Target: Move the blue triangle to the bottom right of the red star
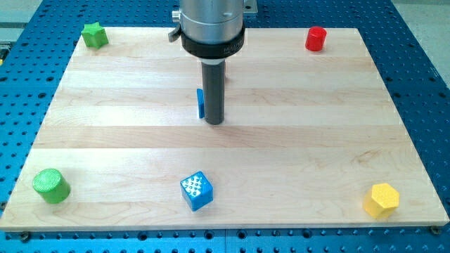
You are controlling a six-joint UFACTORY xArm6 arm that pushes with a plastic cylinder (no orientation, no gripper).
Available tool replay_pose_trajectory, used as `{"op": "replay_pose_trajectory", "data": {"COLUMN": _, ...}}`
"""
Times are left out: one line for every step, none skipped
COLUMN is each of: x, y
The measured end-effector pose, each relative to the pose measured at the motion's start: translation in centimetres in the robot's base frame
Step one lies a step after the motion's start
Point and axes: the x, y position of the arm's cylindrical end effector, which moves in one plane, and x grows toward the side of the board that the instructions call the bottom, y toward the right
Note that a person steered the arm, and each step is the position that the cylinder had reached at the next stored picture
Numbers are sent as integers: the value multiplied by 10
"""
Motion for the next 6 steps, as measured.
{"op": "replay_pose_trajectory", "data": {"x": 16, "y": -24}}
{"op": "replay_pose_trajectory", "data": {"x": 10, "y": -57}}
{"op": "replay_pose_trajectory", "data": {"x": -9, "y": -31}}
{"op": "replay_pose_trajectory", "data": {"x": -21, "y": -24}}
{"op": "replay_pose_trajectory", "data": {"x": -31, "y": -12}}
{"op": "replay_pose_trajectory", "data": {"x": 26, "y": -26}}
